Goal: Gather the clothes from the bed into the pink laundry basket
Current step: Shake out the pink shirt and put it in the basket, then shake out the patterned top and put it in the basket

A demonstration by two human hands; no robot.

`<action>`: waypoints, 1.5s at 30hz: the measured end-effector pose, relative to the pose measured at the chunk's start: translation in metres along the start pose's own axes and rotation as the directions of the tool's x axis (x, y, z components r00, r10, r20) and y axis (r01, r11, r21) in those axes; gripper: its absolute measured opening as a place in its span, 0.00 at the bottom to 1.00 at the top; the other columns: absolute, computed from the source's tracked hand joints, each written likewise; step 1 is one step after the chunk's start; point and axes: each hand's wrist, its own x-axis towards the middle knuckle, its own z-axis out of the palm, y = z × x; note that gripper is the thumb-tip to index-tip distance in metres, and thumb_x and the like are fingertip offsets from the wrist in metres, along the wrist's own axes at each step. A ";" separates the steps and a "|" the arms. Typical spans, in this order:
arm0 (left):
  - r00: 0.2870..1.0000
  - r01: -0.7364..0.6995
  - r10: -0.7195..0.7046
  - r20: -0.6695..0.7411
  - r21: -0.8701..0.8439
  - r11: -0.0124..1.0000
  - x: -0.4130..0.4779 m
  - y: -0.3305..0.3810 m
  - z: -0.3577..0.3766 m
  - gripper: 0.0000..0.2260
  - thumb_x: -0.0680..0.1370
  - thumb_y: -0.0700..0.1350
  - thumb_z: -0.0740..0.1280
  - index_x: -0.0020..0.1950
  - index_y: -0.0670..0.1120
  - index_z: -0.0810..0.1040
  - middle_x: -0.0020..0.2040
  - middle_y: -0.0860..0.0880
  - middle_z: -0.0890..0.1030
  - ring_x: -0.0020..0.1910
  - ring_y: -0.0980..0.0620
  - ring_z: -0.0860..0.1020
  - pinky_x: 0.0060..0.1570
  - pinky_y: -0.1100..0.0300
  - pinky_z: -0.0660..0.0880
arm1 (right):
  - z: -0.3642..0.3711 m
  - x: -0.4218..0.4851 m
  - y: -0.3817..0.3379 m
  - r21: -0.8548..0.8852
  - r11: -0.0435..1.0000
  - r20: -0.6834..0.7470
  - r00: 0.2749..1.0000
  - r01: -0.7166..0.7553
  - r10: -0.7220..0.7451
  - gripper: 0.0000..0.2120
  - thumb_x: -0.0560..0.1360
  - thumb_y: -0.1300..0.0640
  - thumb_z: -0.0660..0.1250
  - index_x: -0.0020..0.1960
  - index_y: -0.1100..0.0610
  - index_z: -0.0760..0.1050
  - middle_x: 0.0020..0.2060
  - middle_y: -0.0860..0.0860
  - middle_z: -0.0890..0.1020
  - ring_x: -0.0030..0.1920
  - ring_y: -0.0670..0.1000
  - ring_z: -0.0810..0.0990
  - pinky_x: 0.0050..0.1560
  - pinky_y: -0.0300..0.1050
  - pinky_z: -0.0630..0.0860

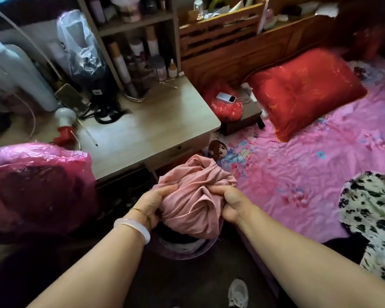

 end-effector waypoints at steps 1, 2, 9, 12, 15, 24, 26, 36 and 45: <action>0.999 0.022 -0.022 -0.039 -0.009 1.000 0.010 -0.012 -0.010 0.19 0.67 0.44 0.77 0.57 0.45 0.82 0.56 0.41 0.83 0.56 0.42 0.81 0.61 0.43 0.75 | -0.005 0.013 0.011 0.000 1.000 -0.023 0.999 -0.025 0.025 0.06 0.75 0.66 0.66 0.48 0.64 0.82 0.43 0.60 0.84 0.44 0.57 0.84 0.50 0.54 0.81; 0.996 0.041 -0.042 -0.076 -0.014 0.999 0.016 -0.022 -0.016 0.21 0.65 0.46 0.79 0.57 0.46 0.83 0.55 0.42 0.83 0.56 0.42 0.82 0.61 0.43 0.75 | -0.010 0.023 0.020 0.000 0.999 -0.043 0.998 -0.042 0.042 0.06 0.75 0.66 0.66 0.47 0.64 0.82 0.42 0.60 0.85 0.43 0.57 0.84 0.50 0.54 0.80; 0.965 0.057 -0.051 -0.256 0.016 0.998 0.079 -0.066 -0.048 0.33 0.57 0.60 0.80 0.59 0.52 0.80 0.56 0.45 0.83 0.53 0.43 0.82 0.54 0.42 0.78 | -0.029 0.099 0.068 0.040 0.995 -0.201 0.974 -0.097 0.103 0.04 0.71 0.65 0.72 0.46 0.63 0.83 0.47 0.60 0.85 0.51 0.59 0.83 0.59 0.58 0.77; 0.933 0.039 -0.022 -0.359 0.041 0.998 0.106 -0.075 -0.053 0.45 0.58 0.60 0.79 0.72 0.54 0.66 0.63 0.47 0.76 0.60 0.41 0.78 0.58 0.40 0.75 | -0.036 0.128 0.074 0.024 0.994 -0.255 0.961 -0.106 0.108 0.16 0.68 0.60 0.77 0.54 0.62 0.81 0.52 0.59 0.84 0.53 0.58 0.82 0.60 0.58 0.76; 0.921 0.016 0.011 -0.389 0.067 0.998 0.125 -0.080 -0.060 0.46 0.62 0.54 0.77 0.75 0.60 0.57 0.67 0.46 0.73 0.62 0.40 0.76 0.60 0.40 0.74 | -0.056 0.152 0.079 -0.106 0.985 -0.351 0.932 -0.137 0.092 0.43 0.65 0.55 0.80 0.74 0.52 0.62 0.66 0.51 0.74 0.67 0.61 0.72 0.64 0.64 0.69; 0.841 0.281 -0.072 -0.536 0.319 0.905 0.142 -0.100 -0.057 0.28 0.67 0.39 0.70 0.67 0.42 0.70 0.55 0.39 0.78 0.54 0.36 0.78 0.58 0.43 0.76 | -0.103 0.135 0.088 -0.161 0.963 -0.487 0.866 -0.217 0.114 0.32 0.75 0.70 0.65 0.75 0.59 0.59 0.58 0.59 0.78 0.52 0.54 0.76 0.53 0.50 0.73; 0.858 0.250 -0.014 -0.514 0.393 0.885 0.141 -0.090 -0.033 0.21 0.72 0.37 0.67 0.65 0.44 0.72 0.56 0.40 0.78 0.55 0.38 0.78 0.60 0.46 0.75 | -0.116 0.132 0.083 -0.145 0.968 -0.495 0.862 -0.207 0.110 0.33 0.75 0.69 0.65 0.76 0.58 0.58 0.58 0.58 0.78 0.53 0.54 0.77 0.55 0.49 0.74; 0.983 0.062 0.057 -0.172 0.613 0.787 0.151 -0.091 0.131 0.21 0.75 0.33 0.65 0.68 0.45 0.71 0.53 0.43 0.79 0.52 0.44 0.78 0.59 0.47 0.75 | -0.203 0.086 0.021 -0.038 0.998 -0.537 0.843 -0.047 0.019 0.21 0.77 0.67 0.61 0.69 0.59 0.68 0.46 0.53 0.79 0.49 0.52 0.77 0.46 0.44 0.77; 0.985 -0.080 -0.057 0.166 0.713 0.696 0.167 -0.157 0.331 0.23 0.75 0.27 0.63 0.69 0.38 0.68 0.39 0.46 0.78 0.31 0.50 0.72 0.28 0.63 0.71 | -0.386 0.008 -0.014 -0.123 0.992 -0.905 0.412 -0.024 -0.102 0.17 0.71 0.65 0.64 0.58 0.59 0.79 0.54 0.57 0.81 0.51 0.58 0.81 0.50 0.46 0.78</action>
